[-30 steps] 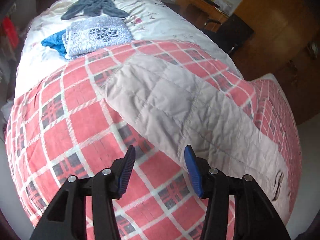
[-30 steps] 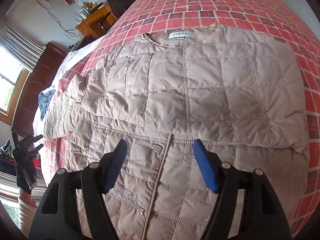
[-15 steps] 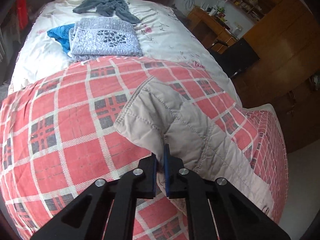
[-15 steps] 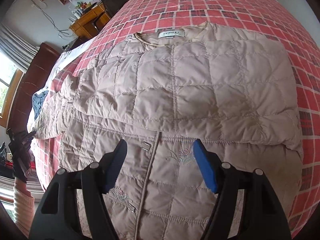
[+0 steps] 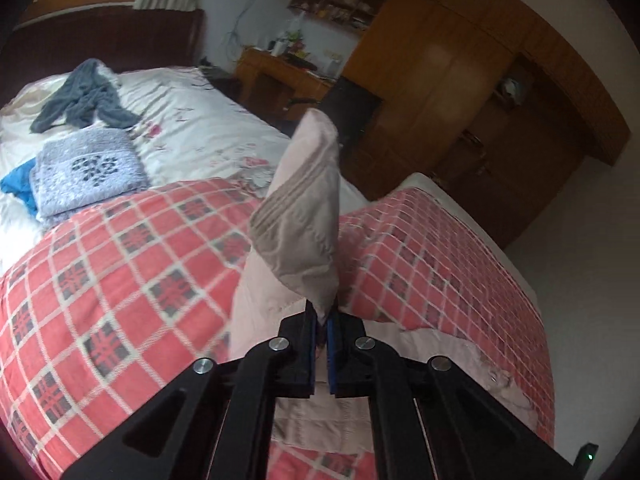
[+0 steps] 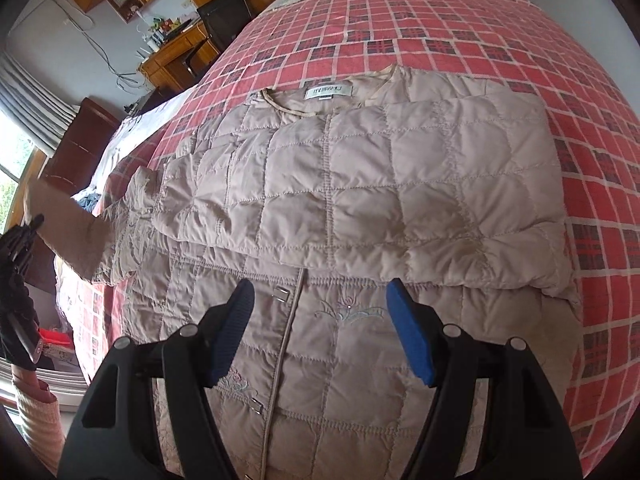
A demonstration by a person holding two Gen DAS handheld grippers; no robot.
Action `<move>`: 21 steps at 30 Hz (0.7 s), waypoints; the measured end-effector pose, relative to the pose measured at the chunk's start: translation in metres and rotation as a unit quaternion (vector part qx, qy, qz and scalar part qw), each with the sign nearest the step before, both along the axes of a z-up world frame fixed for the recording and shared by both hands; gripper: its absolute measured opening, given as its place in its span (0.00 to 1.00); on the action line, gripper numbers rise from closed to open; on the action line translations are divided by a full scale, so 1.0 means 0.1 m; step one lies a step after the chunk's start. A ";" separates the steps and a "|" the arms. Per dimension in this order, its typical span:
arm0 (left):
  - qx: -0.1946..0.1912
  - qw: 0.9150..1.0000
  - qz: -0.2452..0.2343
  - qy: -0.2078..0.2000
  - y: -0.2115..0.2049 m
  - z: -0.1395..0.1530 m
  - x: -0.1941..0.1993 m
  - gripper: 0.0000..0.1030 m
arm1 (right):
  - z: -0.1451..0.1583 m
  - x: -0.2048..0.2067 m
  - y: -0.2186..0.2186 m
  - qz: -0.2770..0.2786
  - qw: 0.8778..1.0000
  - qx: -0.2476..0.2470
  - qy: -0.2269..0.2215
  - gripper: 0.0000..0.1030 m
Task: Fold large clothes
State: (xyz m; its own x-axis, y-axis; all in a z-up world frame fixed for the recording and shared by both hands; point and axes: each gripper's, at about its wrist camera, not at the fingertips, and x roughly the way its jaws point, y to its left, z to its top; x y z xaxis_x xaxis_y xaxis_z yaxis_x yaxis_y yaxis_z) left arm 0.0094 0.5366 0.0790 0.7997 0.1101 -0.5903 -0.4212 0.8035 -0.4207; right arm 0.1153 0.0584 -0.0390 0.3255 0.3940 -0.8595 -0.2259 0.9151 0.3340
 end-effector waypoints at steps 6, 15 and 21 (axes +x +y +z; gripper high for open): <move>0.019 0.994 -0.111 0.006 -0.93 -0.06 0.56 0.03 | 0.00 -0.01 -0.14 -0.015 1.000 0.000 -0.002 0.67; 0.040 0.974 -0.205 0.087 -1.86 -0.72 1.19 0.04 | -0.02 -0.04 -0.35 -0.037 0.999 0.001 -0.004 0.67; 0.013 0.935 -0.330 0.132 -2.13 -1.07 1.27 0.27 | 0.00 0.04 -0.30 -0.032 0.999 0.006 -0.002 0.67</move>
